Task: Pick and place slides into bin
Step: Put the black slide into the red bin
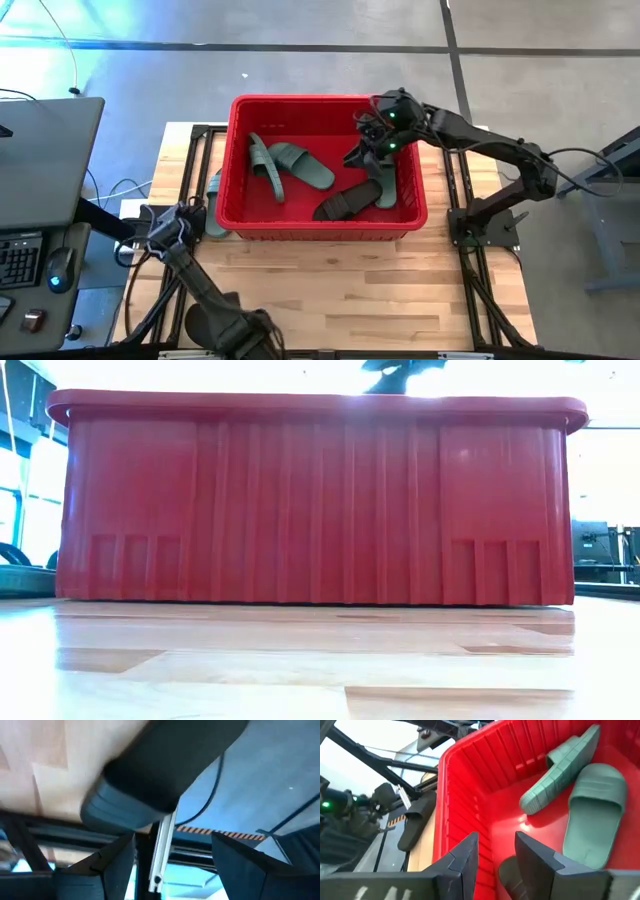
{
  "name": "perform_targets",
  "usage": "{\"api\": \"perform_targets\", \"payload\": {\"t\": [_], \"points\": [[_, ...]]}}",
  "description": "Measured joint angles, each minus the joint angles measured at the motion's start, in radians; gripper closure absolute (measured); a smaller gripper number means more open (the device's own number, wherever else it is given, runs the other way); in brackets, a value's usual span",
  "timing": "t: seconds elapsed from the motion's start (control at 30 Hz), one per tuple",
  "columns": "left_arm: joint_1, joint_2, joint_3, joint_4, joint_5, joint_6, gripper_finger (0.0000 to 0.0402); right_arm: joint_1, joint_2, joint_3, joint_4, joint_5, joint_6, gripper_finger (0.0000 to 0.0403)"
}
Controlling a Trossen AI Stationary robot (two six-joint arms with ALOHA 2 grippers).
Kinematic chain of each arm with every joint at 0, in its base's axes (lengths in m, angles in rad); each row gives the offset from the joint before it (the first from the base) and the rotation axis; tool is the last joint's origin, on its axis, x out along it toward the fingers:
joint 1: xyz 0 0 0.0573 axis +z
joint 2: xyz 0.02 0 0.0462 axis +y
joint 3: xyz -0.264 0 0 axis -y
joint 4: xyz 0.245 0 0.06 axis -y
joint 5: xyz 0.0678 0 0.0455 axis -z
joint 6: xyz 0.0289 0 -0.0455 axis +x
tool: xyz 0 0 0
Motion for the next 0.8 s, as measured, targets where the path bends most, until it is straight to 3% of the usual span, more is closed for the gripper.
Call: {"api": "perform_targets", "payload": {"t": [0.17, 0.3, 0.47, 0.8], "points": [[-0.02, 0.05, -0.032, 0.068, -0.015, -0.139, 0.0156, 0.024, 0.006, 0.0, -0.01, 0.001, -0.003, 0.0284], [-0.016, 0.097, -0.063, 0.07, 0.044, -0.193, 0.0156, 0.04, 0.009, 0.0, -0.015, 0.004, -0.012, 0.0284], [-0.018, 0.141, -0.063, -0.002, 0.101, -0.207, 0.0156, 0.045, 0.01, 0.0, -0.034, 0.001, -0.021, 0.0284], [-0.018, 0.215, -0.062, -0.003, 0.072, -0.218, 0.0156, 0.045, 0.01, 0.0, -0.043, 0.001, 0.011, 0.0284]]}}
